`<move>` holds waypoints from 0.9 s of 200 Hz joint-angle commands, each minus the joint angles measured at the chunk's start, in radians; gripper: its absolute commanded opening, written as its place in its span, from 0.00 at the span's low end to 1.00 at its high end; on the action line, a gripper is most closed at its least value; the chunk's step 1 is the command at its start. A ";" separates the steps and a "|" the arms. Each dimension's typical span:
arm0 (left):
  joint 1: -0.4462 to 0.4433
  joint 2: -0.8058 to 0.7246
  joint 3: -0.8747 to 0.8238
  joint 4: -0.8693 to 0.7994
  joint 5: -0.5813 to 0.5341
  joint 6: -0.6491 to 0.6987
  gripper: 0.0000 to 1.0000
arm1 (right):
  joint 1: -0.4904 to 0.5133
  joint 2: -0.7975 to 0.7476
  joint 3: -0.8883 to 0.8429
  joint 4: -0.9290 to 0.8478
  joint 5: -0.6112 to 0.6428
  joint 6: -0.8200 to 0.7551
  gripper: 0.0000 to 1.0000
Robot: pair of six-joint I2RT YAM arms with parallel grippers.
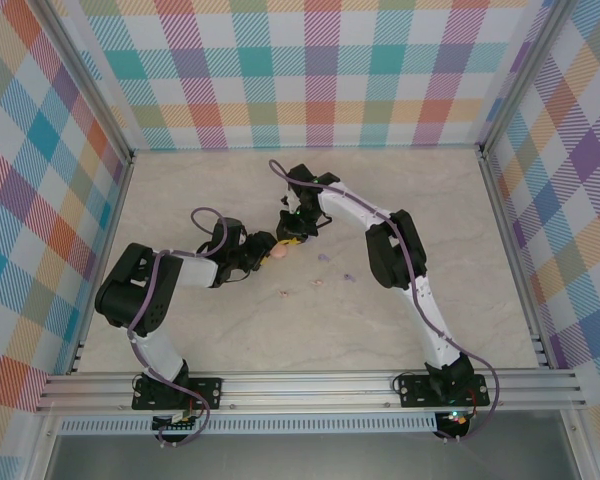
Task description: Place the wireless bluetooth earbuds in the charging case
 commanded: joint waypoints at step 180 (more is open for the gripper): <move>-0.069 0.049 -0.031 -0.047 -0.018 -0.059 0.42 | 0.001 0.003 -0.009 -0.036 -0.049 0.014 0.21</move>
